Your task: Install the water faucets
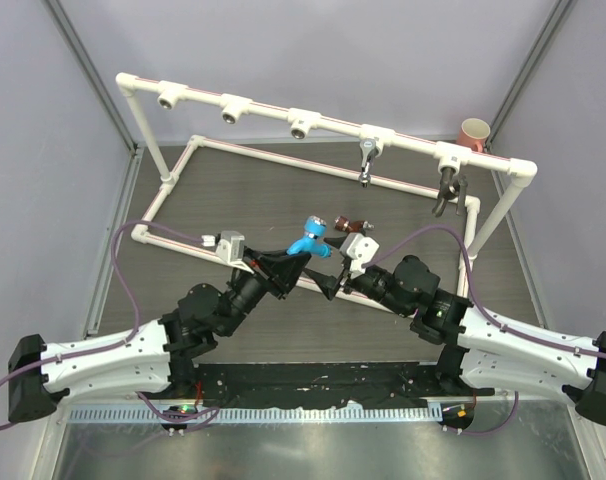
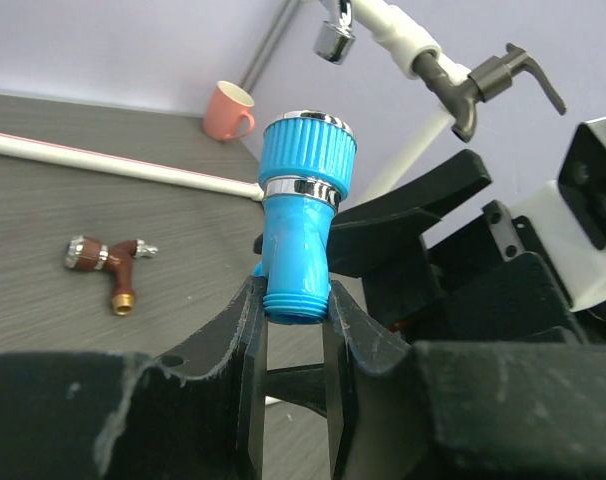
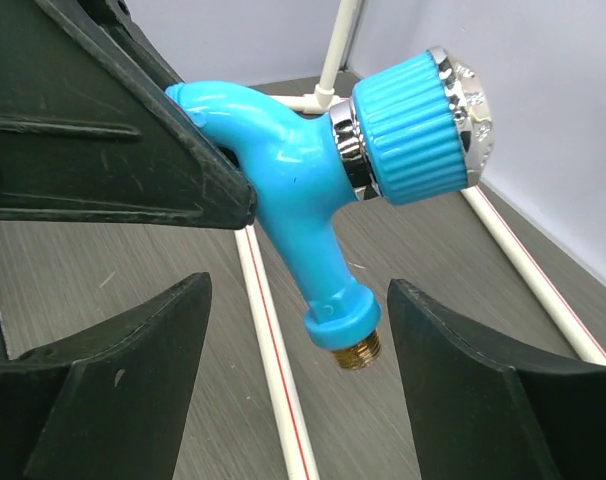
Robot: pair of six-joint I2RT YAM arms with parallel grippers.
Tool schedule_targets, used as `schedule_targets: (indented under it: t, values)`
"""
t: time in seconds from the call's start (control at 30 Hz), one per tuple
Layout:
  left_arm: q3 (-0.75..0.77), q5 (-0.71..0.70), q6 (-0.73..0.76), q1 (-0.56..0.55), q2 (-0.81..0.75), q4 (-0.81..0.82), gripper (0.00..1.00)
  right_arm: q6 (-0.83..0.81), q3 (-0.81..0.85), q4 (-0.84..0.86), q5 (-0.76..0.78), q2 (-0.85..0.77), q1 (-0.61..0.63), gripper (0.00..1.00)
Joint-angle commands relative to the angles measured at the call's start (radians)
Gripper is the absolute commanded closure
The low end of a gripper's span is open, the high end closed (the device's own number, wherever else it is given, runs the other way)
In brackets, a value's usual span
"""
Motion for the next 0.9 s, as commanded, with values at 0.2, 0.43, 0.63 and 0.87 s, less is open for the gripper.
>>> schedule_targets:
  t: [0.2,0.43,0.63,0.87]
  values:
    - [0.066,0.098,-0.059,0.001,0.018,0.03,1.0,-0.069,0.032,0.004,0.056,-0.006,-0.003,0.4]
    - [0.096,0.084,-0.055,0.003,0.0,-0.049,1.0,-0.087,0.026,-0.003,0.077,-0.003,-0.003,0.93]
    - [0.251,0.02,-0.044,0.052,-0.06,-0.454,0.49,-0.106,0.026,-0.033,0.108,-0.008,-0.003,0.99]
    - [0.526,0.099,-0.003,0.142,-0.042,-0.939,0.14,-0.13,0.034,-0.068,0.122,0.008,-0.003,0.99]
